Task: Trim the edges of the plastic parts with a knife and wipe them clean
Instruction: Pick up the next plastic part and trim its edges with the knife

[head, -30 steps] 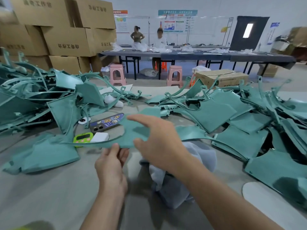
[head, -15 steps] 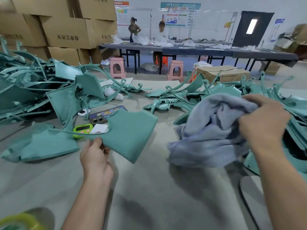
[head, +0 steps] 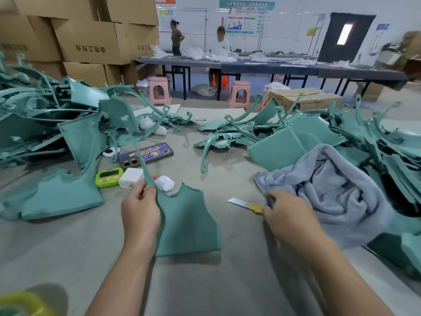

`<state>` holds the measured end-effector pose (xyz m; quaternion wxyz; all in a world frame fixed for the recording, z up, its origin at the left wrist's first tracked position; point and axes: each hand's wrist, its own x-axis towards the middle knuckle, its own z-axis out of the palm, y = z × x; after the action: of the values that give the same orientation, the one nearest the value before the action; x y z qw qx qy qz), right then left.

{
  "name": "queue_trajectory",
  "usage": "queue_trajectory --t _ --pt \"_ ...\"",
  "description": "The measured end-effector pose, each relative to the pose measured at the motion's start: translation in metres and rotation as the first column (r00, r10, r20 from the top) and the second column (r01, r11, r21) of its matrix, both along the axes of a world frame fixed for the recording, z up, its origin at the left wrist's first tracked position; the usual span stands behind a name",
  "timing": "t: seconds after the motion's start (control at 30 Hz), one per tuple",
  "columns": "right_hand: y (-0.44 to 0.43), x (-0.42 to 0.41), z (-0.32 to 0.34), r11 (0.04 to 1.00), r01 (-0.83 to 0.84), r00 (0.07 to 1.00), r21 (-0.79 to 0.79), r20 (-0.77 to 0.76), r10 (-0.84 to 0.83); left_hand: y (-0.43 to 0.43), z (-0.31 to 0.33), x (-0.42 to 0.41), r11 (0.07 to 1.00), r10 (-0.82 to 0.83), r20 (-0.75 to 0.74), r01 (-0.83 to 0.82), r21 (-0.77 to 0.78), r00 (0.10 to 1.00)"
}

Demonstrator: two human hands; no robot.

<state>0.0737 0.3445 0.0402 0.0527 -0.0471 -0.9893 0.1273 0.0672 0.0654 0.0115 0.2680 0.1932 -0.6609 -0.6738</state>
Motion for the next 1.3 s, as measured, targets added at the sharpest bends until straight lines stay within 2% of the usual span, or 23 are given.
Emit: queue_trajectory --t 0.1,0.17,0.2,0.27,0.33,0.43,0.47,0.63,0.7,0.73,0.8,0.87,0.97,1.03,1.1,1.13,1.2,1.27,1.3 --pt "0.029 -0.001 -0.006 0.993 0.114 0.991 0.020 -0.071 -0.112 0.002 -0.005 0.000 0.993 -0.009 0.033 0.013 -0.121 0.999" --pt "0.039 -0.002 -0.004 0.979 0.200 0.962 0.045 -0.196 -0.188 0.003 -0.005 0.001 0.981 0.000 0.062 0.012 -0.196 0.998" --pt "0.037 -0.001 -0.002 0.983 0.183 0.947 0.020 -0.274 -0.171 0.003 -0.005 0.001 0.978 -0.011 0.077 0.027 -0.206 0.997" --pt "0.024 0.001 -0.002 0.999 0.026 0.938 -0.037 -0.345 -0.037 0.005 -0.002 0.002 0.978 -0.056 0.112 0.077 -0.194 0.992" --pt "0.009 0.001 -0.010 0.997 -0.072 0.952 -0.021 -0.299 0.062 0.006 -0.003 0.002 0.974 -0.082 0.170 0.114 -0.194 0.982" --pt "0.002 -0.003 -0.021 0.996 -0.030 0.997 0.079 -0.074 0.036 0.005 -0.007 0.002 0.967 -0.114 0.229 0.160 -0.197 0.967" --pt "0.003 -0.003 -0.023 0.995 -0.025 0.998 0.102 -0.052 0.031 0.006 -0.007 0.002 0.964 -0.136 0.237 0.184 -0.194 0.962" --pt "0.011 -0.004 -0.022 0.999 -0.028 0.999 0.037 -0.037 0.029 0.012 -0.006 0.007 0.948 -0.251 0.174 0.278 -0.155 0.952" --pt "0.014 -0.004 -0.024 0.994 -0.047 0.995 0.099 -0.078 0.055 0.013 -0.007 0.009 0.949 -0.267 0.150 0.287 -0.132 0.952" --pt "0.014 -0.003 -0.026 0.995 -0.058 0.989 0.076 -0.129 0.068 0.014 -0.007 0.010 0.952 -0.266 0.139 0.283 -0.118 0.954" --pt "0.009 0.000 -0.029 0.979 -0.055 0.977 -0.196 -0.213 0.012 0.014 -0.007 0.011 0.961 -0.250 0.106 0.260 -0.097 0.963" --pt "0.004 0.003 -0.026 0.860 -0.067 0.965 -0.505 -0.251 -0.072 0.016 -0.006 0.011 0.971 -0.230 0.061 0.233 -0.056 0.971" --pt "-0.004 0.006 -0.018 0.524 -0.153 0.978 -0.838 -0.205 -0.041 0.020 -0.005 0.008 0.963 -0.251 0.044 0.245 0.112 0.967" --pt "-0.012 0.009 -0.017 0.261 -0.146 0.989 -0.954 -0.132 0.067 0.022 -0.004 0.007 0.934 -0.298 0.061 0.278 0.225 0.953" --pt "-0.023 0.013 -0.017 0.033 -0.052 0.982 -0.998 -0.045 0.183 0.023 -0.002 0.008 0.907 -0.335 0.041 0.311 0.284 0.941" --pt "-0.028 0.013 -0.018 -0.043 0.000 0.974 -0.999 -0.010 0.228 0.025 -0.001 0.008 0.901 -0.338 0.032 0.314 0.298 0.941" --pt "-0.036 0.016 -0.021 -0.127 0.074 0.950 -0.989 0.031 0.309 0.028 0.000 0.007 0.900 -0.320 0.016 0.299 0.316 0.947" --pt "-0.042 0.019 -0.023 -0.173 0.129 0.933 -0.976 0.060 0.355 0.030 0.003 0.007 0.888 -0.322 0.014 0.297 0.350 0.947" --pt "-0.045 0.020 -0.024 -0.165 0.135 0.935 -0.977 0.070 0.349 0.030 0.004 0.008 0.868 -0.348 0.020 0.314 0.385 0.937"
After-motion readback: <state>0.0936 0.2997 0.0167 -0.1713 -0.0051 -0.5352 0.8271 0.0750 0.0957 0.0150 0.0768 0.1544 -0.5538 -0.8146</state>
